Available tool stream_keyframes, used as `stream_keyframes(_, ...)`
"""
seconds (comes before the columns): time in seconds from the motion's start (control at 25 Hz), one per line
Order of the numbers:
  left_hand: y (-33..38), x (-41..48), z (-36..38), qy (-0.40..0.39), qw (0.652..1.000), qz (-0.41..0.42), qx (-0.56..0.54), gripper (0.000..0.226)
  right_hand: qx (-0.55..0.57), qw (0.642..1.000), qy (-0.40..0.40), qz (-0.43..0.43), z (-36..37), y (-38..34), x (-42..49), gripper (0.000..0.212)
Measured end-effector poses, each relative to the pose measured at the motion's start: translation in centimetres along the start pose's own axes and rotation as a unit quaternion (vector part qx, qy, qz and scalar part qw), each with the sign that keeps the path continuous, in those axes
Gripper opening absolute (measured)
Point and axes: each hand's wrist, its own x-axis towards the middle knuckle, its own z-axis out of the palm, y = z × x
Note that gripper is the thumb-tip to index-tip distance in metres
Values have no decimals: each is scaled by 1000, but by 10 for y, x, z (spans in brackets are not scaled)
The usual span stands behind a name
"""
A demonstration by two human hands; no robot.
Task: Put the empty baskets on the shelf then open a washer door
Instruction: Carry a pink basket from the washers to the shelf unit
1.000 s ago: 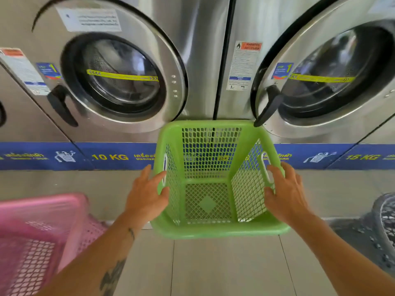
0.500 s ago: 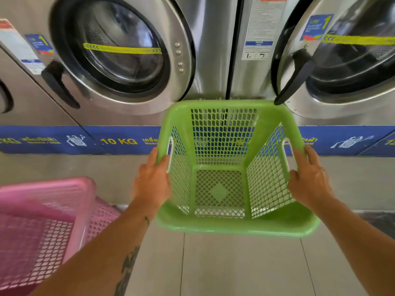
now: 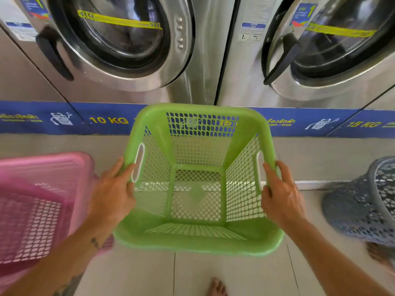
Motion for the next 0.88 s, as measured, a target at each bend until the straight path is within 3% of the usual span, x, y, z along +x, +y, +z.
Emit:
stream_keyframes(0.2, -43, -70, -26, -7, 999, 5, -32, 54, -5, 1000, -2, -5, 2, -32, -66, 65)
stream_keyframes(0.48, -75, -127, -12, -55, 993, -3, -107, 56, -50, 995, -81, 1, 22, -60, -117, 72)
stream_keyframes(0.64, -83, -131, 22, -72, 994, -35, -78, 57, -92, 988, -117, 25, 59, -46, -107, 67)
stream_keyframes(0.88, -74, -122, 80, -32, 993, -68, -89, 57, -105, 986, -126, 31, 117, -20, -76, 75)
